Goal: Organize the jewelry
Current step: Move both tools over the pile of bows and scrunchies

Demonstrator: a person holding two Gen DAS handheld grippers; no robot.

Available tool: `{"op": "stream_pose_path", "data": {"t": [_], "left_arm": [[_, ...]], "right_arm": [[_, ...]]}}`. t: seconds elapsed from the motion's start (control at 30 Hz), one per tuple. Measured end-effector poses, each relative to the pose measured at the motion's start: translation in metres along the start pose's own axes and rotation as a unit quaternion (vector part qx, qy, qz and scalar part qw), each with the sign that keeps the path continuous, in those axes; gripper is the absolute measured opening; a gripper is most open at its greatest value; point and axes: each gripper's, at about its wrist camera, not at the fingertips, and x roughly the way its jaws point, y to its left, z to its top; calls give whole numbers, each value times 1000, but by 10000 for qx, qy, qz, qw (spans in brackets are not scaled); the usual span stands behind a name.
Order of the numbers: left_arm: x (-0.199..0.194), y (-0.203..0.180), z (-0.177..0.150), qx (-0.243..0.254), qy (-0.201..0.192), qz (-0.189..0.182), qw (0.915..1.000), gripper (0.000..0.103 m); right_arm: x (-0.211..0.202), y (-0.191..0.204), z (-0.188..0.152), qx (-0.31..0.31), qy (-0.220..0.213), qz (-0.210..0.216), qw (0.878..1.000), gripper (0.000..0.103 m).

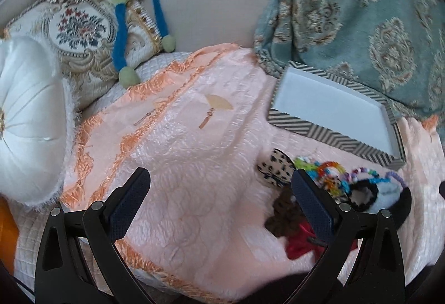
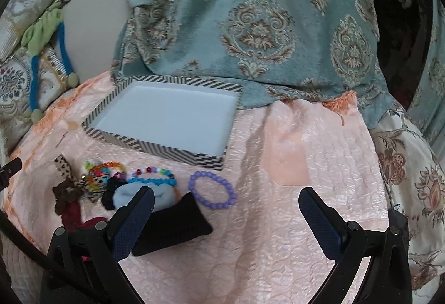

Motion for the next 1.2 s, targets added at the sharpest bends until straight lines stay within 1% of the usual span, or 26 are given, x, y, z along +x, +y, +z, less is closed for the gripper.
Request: {"op": "stream_pose_path", "data": {"t": [0.1, 0.23, 0.3, 0.43, 0.5, 0.57, 0.63, 0.73, 0.87, 1.03, 1.2], "left_arm": [[-8, -6, -5, 45, 2, -101, 9999, 102], [-14, -13, -9, 104, -4, -167, 9998, 102], [-18, -18, -11, 136, -13, -218, 9997, 102], [-25, -28, -17, 235, -46, -295, 9993, 102], [-26, -35, -17, 320, -50, -312, 9990, 102], [-27, -42, -20, 400, -54, -320, 9987, 102], [-28, -47, -22, 450, -54, -325, 9984, 102], [-29, -51, -25, 475, -43, -357, 9982, 102], [-30, -56, -27, 516, -35, -309, 9982, 102], [-30, -59, -29, 549, -57, -288, 9981, 102], [-28, -61, -29, 543, -40, -289, 9981, 102]], "right_arm": [[-7, 6, -3, -55, -34, 47, 10000, 103], [-14, 11, -4, -109, -88, -58, 9999, 103], [-16, 12, -5, -112, -94, -37, 9999, 103], [-20, 12, -7, -11, -96, 124, 9999, 103], [-20, 12, -8, 60, -59, 282, 9996, 103], [-20, 14, -9, 106, -3, 397, 9992, 103], [-20, 15, -12, 125, 14, 428, 9990, 103], [-19, 16, -15, 146, 57, 499, 9986, 103], [-20, 15, -16, 216, 42, 641, 9977, 103], [-21, 16, -16, 166, -29, 731, 9972, 103], [-21, 20, -17, 78, -26, 715, 9974, 103]]}}
